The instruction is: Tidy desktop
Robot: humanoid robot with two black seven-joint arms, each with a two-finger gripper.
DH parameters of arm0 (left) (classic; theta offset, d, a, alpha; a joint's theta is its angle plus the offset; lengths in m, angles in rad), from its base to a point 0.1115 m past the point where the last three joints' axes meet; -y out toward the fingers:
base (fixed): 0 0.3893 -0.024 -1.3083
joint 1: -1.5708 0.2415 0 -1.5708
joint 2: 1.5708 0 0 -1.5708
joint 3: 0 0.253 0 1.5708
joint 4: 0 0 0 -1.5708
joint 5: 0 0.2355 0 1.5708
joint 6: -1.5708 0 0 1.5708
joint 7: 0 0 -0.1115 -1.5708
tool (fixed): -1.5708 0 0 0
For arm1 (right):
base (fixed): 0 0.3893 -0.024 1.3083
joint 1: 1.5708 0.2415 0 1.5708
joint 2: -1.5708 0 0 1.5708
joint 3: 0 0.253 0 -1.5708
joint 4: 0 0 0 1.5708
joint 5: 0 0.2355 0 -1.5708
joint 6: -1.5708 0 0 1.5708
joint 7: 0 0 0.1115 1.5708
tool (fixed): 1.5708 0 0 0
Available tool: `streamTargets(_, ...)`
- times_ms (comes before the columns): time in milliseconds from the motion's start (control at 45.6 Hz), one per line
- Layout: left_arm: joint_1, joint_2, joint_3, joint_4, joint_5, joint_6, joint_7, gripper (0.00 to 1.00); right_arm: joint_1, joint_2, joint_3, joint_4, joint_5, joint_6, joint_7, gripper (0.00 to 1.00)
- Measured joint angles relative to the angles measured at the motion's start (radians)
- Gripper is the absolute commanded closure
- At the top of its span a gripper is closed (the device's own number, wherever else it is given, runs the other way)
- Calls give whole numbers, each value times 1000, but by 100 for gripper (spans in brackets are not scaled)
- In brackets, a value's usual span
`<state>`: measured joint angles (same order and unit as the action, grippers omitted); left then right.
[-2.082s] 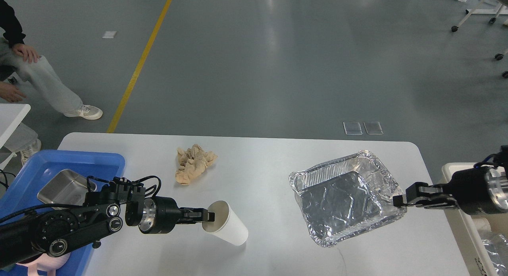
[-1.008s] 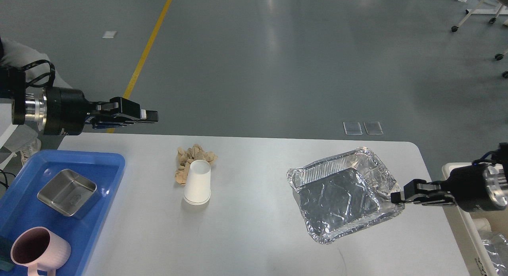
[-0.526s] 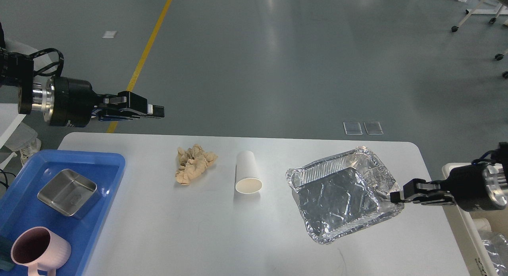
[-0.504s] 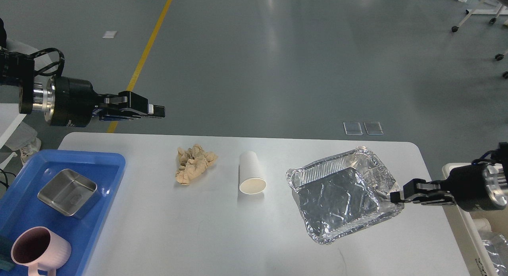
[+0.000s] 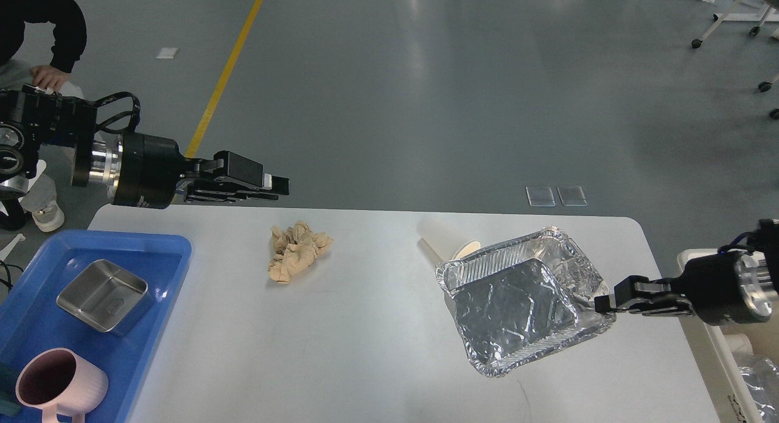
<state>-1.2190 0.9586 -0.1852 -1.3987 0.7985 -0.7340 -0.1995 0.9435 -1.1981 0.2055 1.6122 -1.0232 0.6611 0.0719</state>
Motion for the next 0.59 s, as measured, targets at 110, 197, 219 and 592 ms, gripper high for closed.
streamTargets(110,-2,39,-11,20,-105,2,0,37,1,1,0,0,0,0,0,100)
streamTargets(197,-2,75,-16,30,-185,5,0,27,1,2,2,0,0,0,0,100)
streamTargets(219,-1,86,-17,31,-203,6,0,25,1,2,3,0,0,0,-1,100)
streamTargets(592,12,262,-32,34,-300,5,-8,18,3,4,8,0,0,0,-1,100)
